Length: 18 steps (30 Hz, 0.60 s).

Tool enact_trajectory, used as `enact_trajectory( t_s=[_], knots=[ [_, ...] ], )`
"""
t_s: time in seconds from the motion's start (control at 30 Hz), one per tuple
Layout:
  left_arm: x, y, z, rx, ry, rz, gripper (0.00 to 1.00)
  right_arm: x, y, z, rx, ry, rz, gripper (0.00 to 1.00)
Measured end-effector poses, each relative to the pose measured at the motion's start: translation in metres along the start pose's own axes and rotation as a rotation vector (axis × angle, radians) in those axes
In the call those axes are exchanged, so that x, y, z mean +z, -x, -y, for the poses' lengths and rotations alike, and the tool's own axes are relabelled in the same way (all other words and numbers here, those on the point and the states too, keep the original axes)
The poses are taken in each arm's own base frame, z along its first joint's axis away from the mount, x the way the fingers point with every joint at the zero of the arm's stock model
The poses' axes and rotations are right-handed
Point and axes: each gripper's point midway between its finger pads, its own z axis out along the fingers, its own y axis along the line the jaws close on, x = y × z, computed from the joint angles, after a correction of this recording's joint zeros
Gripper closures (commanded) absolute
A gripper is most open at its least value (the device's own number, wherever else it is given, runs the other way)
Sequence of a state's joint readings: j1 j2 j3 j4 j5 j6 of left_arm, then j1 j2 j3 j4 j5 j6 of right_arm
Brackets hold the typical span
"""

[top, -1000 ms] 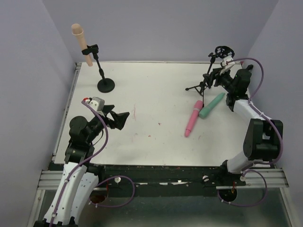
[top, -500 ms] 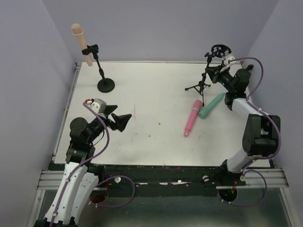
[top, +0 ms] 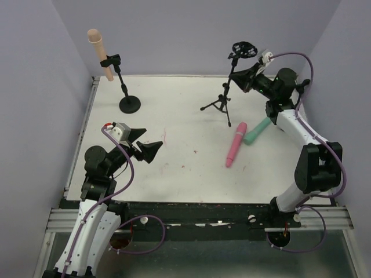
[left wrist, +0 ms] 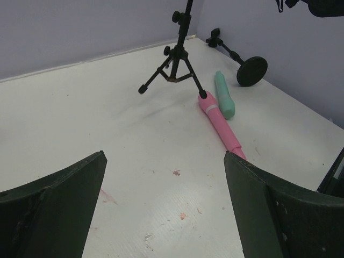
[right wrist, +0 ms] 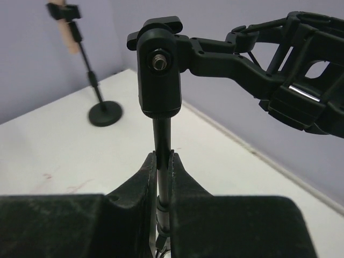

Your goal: Attach the microphones to the stand

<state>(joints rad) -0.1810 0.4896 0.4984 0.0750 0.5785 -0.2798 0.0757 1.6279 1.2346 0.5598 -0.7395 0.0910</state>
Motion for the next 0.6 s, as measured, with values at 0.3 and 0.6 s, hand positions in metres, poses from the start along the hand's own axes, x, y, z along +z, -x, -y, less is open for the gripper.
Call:
enact_trajectory(
  t_s=[0.3,0.6],
  knots=[
    [0.0,0.002,0.004,0.009,-0.026,0.007,0.02,0.026,-0.031,-0.162,0.187,0.363,-0.124,0.97],
    [0.0,0.002,0.006,0.017,-0.038,0.019,0.02,0.013,-0.074,-0.223,0.217,0.509,-0.211,0.96]
  ],
)
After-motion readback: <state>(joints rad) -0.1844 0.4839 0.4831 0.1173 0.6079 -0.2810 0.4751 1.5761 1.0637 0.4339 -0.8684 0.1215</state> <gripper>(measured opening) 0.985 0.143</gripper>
